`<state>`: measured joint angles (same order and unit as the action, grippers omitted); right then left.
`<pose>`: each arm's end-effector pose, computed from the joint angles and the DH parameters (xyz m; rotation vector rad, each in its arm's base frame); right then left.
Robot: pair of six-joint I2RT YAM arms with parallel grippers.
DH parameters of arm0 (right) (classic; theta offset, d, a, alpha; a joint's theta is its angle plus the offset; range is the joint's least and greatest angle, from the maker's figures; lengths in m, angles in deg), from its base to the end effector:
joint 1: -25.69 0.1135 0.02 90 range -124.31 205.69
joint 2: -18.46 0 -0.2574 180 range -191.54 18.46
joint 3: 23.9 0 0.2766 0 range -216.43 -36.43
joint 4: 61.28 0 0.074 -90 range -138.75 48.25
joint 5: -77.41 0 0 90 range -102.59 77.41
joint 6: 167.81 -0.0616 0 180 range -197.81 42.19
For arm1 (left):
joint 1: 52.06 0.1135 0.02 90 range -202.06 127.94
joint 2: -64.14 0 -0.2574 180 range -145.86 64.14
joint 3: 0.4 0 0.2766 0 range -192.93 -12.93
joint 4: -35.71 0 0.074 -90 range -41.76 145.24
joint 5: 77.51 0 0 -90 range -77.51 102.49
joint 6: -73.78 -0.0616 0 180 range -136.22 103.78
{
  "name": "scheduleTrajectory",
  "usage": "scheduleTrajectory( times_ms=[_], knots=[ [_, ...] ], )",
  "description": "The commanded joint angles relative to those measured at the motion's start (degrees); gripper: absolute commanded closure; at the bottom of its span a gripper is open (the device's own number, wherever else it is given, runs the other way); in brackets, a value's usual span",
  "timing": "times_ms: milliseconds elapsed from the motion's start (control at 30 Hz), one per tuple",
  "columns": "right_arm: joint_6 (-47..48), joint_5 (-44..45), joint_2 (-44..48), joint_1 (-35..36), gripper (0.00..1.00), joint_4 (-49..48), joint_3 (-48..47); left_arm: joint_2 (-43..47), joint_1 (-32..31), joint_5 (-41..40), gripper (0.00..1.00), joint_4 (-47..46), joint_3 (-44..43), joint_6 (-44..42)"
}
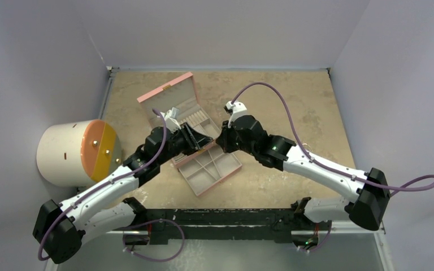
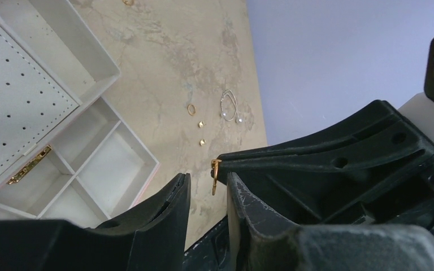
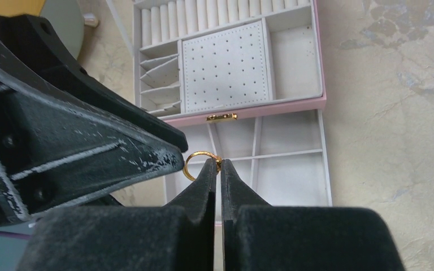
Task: Organize the mixed jewelry
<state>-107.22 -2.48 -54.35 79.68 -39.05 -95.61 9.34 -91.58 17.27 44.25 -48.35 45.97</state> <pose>0.2111 0.2720 0.3008 -0.3199 2.0290 0.7618 0.2102 -0.1801 0.2549 -0.3393 2.0249 -1.2667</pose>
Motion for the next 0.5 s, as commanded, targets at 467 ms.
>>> scheduleTrajectory(
  times_ms=[467],
  knots=[
    [-1.09,1.25,-1.45,1.19,1.00,-1.22,-4.37,1.32,-0.28,2.02,0.77,-2.67,0.68,-1.86]
  ],
)
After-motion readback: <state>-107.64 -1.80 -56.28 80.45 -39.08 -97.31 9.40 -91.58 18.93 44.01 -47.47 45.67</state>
